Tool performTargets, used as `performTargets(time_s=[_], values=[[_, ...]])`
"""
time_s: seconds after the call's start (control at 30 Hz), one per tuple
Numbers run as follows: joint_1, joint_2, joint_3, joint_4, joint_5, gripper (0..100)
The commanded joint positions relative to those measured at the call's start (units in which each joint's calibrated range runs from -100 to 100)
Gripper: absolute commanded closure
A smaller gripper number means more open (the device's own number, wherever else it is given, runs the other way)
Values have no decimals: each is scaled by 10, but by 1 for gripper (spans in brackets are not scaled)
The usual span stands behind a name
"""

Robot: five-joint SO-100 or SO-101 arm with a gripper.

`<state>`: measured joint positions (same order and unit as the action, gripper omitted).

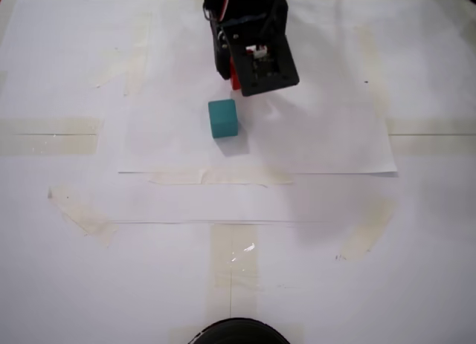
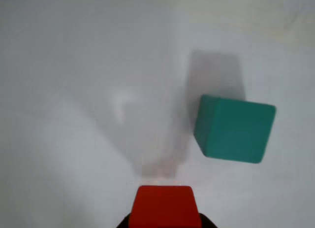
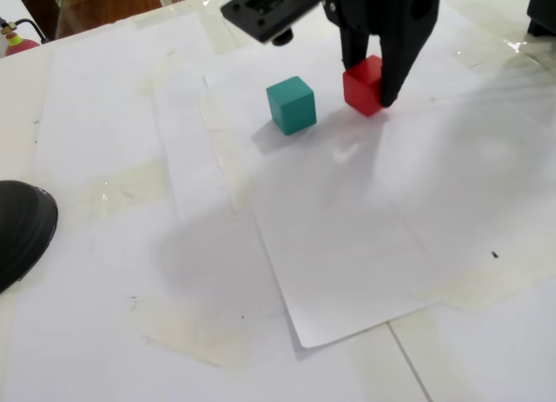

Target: Put the red cube on the top of the blue cube.

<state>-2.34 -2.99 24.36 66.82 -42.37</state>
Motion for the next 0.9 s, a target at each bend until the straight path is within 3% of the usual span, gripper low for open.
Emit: performTargets(time_s=[0.0, 0.2, 0.53, 0.87], values=[[16, -3, -187, 109, 8, 91], [32, 33, -334, 167, 10, 91], [54, 127, -454, 166, 8, 91], [57, 174, -465, 156, 10, 91]])
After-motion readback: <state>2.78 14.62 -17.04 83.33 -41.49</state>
